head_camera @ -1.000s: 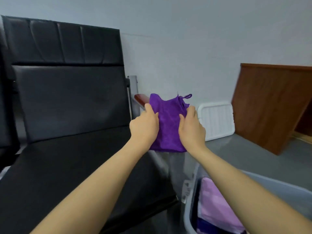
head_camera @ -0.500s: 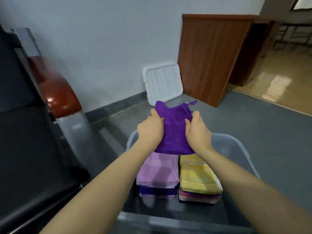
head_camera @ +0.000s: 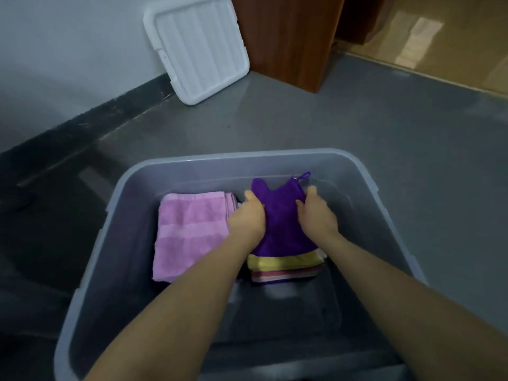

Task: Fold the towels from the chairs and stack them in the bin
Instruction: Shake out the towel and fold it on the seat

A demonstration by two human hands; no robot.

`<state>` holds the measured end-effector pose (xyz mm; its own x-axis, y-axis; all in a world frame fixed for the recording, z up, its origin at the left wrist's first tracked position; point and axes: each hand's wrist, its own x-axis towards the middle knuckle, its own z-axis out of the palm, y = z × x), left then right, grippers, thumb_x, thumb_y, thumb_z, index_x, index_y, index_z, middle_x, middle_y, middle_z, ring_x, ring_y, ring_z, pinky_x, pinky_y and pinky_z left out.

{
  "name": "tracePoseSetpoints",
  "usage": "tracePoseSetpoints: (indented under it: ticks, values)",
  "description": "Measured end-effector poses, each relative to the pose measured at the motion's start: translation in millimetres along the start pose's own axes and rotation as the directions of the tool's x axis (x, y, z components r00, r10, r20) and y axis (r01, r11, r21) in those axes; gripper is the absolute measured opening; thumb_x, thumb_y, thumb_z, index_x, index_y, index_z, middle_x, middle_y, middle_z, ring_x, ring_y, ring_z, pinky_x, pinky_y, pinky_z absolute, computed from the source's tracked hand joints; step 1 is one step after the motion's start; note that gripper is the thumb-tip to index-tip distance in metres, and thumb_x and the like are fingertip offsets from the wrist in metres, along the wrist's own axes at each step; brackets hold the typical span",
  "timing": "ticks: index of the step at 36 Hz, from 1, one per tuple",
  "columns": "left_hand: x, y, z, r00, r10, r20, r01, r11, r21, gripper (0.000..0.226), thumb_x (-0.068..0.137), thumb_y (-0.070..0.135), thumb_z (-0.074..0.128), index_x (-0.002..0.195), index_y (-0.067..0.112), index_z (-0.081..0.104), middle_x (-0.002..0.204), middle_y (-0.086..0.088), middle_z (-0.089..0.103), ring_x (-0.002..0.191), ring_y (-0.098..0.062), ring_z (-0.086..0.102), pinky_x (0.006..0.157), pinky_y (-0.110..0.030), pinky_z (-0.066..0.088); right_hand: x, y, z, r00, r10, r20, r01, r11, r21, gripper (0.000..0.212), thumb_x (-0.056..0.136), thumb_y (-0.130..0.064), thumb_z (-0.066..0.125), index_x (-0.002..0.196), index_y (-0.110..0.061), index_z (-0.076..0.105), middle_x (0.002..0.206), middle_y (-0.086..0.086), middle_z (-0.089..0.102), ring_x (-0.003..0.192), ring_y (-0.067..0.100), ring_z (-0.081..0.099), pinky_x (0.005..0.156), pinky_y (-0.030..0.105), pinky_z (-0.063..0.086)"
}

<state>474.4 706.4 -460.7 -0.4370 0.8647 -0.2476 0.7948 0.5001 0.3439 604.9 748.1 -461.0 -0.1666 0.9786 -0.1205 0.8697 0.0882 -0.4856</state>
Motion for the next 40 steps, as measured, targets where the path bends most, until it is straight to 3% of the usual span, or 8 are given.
tracePoseSetpoints:
  ticks: [3,10,14,19,23,33,36,40]
  values:
    - [3.6,-2.9,18.1,0.999,0.023,0.026,-0.023,1.0,-0.022,0.035,0.099,0.016,0.043,0.129,0.005,0.029,0.129,-0.016,0.048,0.116,-0.035,0.054,0.088,-0.041,0.043,0.8,9.3,15.7,1.0,0.002,0.014,-0.003,0.999,0.054,0.021,0.095,-0.01,0.043,0.115,-0.007,0.038,0.117,0.014,0.052,0.1,0.035,0.056,0.076,0.04,0.043]
    - [-1.2,-22.0,39.7,0.936,0.338,0.095,-0.349,0.867,0.355,0.045,0.094,0.022,0.046,0.137,0.009,0.038,0.155,-0.01,0.011,0.14,-0.032,0.015,0.112,-0.043,0.017,-3.5,27.7,35.6,0.983,-0.18,0.028,0.179,0.984,0.007,0.03,0.08,0.01,0.039,0.094,-0.016,0.041,0.11,0.005,0.035,0.089,0.023,0.043,0.072,0.036,0.044]
    - [-1.7,-27.3,43.5,0.911,0.374,0.176,-0.412,0.803,0.43,0.058,0.096,0.028,0.045,0.146,0.005,0.027,0.159,-0.011,-0.001,0.146,-0.028,-0.003,0.116,-0.045,0.001,-1.1,24.0,42.8,0.975,-0.218,0.034,0.22,0.961,-0.168,0.044,0.086,0.002,0.046,0.126,-0.015,0.05,0.126,0.012,0.035,0.111,0.03,0.04,0.084,0.039,0.045]
    - [-7.2,-26.7,49.1,0.93,0.271,0.247,-0.356,0.825,0.439,0.084,0.092,0.05,0.049,0.149,0.002,0.012,0.156,-0.018,0.009,0.144,-0.032,0.009,0.116,-0.046,0.003,0.4,27.0,45.9,0.997,-0.052,0.056,0.071,0.905,-0.42,0.062,0.093,-0.011,0.044,0.15,-0.012,0.018,0.143,0.017,0.026,0.122,0.032,0.036,0.099,0.039,0.032]
    - [-9.4,-24.7,47.7,0.932,0.278,0.235,-0.353,0.844,0.403,0.082,0.089,0.051,0.053,0.147,0.004,0.018,0.153,-0.017,0.017,0.141,-0.033,0.015,0.115,-0.045,0.008,0.8,28.0,40.3,0.997,-0.005,0.083,0.044,0.879,-0.475,0.057,0.094,-0.017,0.042,0.148,-0.022,0.024,0.146,0.014,0.022,0.126,0.034,0.031,0.104,0.042,0.026]
    - [-17.7,-33.7,-4.9,0.982,0.18,0.063,-0.185,0.979,0.086,0.039,0.094,0.027,0.045,0.128,0.008,0.039,0.133,-0.013,0.046,0.123,-0.032,0.041,0.101,-0.041,0.028,-11.3,-13.6,29.6,0.961,-0.277,0.02,0.267,0.903,-0.335,0.041,0.089,-0.014,0.048,0.13,-0.013,0.045,0.13,0.011,0.039,0.116,0.031,0.041,0.098,0.039,0.031]
    - [-26.6,-41.3,-31.1,0.987,0.159,-0.001,-0.159,0.987,0.003,0.033,0.095,0.022,0.042,0.124,0.008,0.04,0.127,-0.014,0.053,0.118,-0.033,0.048,0.097,-0.04,0.031,-19.5,-31.6,18.6,0.924,-0.381,0.024,0.371,0.88,-0.296,0.037,0.089,-0.012,0.048,0.125,-0.01,0.051,0.124,0.011,0.045,0.109,0.031,0.045,0.088,0.037,0.031]
    - [-47.1,-53.8,-76.0,0.989,0.128,-0.079,-0.136,0.986,-0.101,0.031,0.097,0.02,0.04,0.125,0.006,0.04,0.12,-0.016,0.058,0.112,-0.035,0.053,0.09,-0.039,0.04,-35.1,-66.8,-5.1,0.885,-0.461,0.068,0.46,0.841,-0.283,0.031,0.094,-0.013,0.042,0.124,-0.011,0.048,0.124,0.007,0.046,0.114,0.027,0.044,0.093,0.035,0.031]
